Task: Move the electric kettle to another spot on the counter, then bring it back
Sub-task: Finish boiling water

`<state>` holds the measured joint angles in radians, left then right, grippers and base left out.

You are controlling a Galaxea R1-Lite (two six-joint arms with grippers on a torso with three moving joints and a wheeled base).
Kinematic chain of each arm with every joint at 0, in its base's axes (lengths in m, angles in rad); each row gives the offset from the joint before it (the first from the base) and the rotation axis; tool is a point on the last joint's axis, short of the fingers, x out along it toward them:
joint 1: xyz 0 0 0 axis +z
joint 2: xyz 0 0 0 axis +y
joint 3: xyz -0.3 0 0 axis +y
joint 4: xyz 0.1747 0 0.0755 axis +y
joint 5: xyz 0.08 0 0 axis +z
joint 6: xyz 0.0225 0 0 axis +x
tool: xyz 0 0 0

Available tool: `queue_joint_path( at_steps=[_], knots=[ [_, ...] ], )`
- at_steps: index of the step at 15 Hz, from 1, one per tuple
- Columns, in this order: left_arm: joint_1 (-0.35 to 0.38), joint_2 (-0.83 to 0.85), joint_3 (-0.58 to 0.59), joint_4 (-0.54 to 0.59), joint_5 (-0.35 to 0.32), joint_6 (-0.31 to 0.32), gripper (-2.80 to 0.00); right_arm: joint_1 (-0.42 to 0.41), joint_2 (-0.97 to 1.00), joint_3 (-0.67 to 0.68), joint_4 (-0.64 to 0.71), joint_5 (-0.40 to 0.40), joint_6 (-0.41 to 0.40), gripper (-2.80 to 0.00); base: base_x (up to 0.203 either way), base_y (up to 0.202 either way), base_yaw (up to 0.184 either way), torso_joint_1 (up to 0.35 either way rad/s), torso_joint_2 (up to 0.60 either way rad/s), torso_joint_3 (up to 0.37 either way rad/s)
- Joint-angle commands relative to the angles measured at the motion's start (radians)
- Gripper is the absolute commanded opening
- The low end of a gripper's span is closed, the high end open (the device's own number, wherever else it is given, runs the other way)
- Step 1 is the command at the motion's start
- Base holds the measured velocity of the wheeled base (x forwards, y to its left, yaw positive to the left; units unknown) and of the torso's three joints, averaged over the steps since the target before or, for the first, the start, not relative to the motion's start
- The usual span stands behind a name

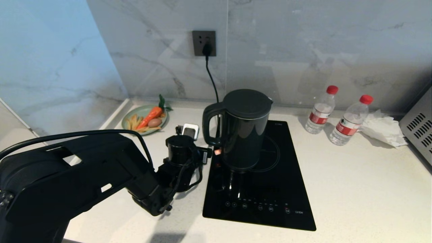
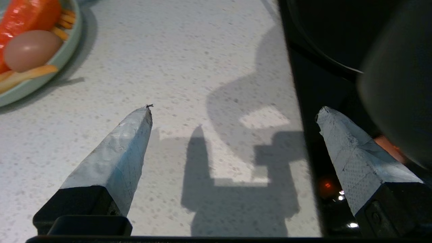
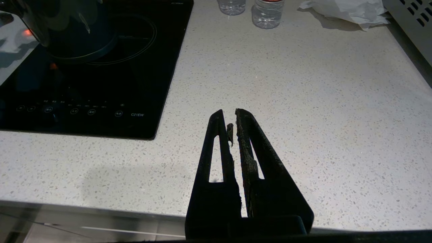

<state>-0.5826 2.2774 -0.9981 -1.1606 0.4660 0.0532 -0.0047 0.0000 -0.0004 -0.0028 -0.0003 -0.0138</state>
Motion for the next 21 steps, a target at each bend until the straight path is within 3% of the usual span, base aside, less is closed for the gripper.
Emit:
queue_joint_path(
  at_steps=[1, 5, 9, 21],
  knots=[
    [0.012, 0.014, 0.014, -0.019, 0.005, 0.002, 0.0, 0.0, 0.0, -0.001, 0.0, 0.0, 0.0, -2.8, 0.0, 0.0, 0.0, 0.0, 0.0, 0.0],
    [0.012, 0.071, 0.049, -0.072, 0.003, 0.018, 0.0, 0.0, 0.0, 0.0, 0.0, 0.0, 0.0, -2.8, 0.0, 0.0, 0.0, 0.0, 0.0, 0.0],
    [0.004, 0.126, 0.065, -0.18, 0.005, 0.088, 0.0, 0.0, 0.0, -0.001, 0.0, 0.0, 0.0, -2.8, 0.0, 0.0, 0.0, 0.0, 0.0, 0.0],
    [-0.045, 0.09, 0.065, -0.188, 0.031, 0.091, 0.0, 0.0, 0.0, 0.0, 0.0, 0.0, 0.0, -2.8, 0.0, 0.0, 0.0, 0.0, 0.0, 0.0]
  ],
)
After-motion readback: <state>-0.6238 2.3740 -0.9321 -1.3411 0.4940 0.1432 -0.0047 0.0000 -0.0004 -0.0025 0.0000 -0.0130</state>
